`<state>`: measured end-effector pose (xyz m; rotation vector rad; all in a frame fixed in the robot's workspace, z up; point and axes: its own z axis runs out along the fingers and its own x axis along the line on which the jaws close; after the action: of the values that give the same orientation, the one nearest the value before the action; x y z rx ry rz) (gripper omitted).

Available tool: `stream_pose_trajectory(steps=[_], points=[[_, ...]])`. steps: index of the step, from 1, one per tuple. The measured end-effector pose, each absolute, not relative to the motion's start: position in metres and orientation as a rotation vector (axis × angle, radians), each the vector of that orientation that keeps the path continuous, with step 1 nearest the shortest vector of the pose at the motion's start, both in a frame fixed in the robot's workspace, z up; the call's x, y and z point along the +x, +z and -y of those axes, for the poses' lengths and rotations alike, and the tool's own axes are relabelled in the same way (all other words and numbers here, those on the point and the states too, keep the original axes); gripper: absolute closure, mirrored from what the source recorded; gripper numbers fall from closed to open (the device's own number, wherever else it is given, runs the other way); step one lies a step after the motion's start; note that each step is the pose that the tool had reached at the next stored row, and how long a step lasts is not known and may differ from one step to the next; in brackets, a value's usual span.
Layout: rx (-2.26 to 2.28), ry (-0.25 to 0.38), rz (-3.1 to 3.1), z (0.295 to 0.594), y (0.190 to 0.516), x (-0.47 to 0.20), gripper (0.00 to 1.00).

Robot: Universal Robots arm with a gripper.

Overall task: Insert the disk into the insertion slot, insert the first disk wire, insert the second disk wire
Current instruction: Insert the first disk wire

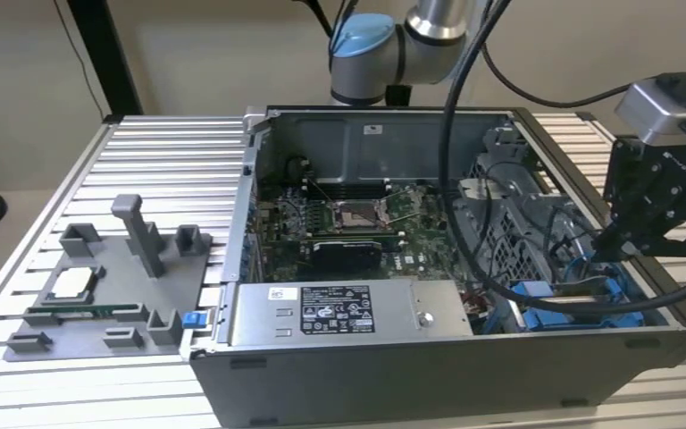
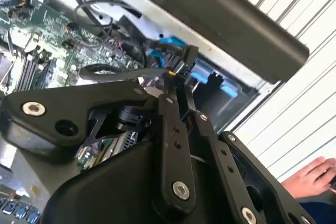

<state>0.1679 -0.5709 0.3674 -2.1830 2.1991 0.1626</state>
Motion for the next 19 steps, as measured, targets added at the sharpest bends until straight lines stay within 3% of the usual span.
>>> stream_pose_trajectory(steps=[9,19], points=[[-2.180,0.162,-2.196,0.573,0.378,0.154,1.00],[-2.166,0.157,-2.205,0.576,0.361,0.155,1.00]])
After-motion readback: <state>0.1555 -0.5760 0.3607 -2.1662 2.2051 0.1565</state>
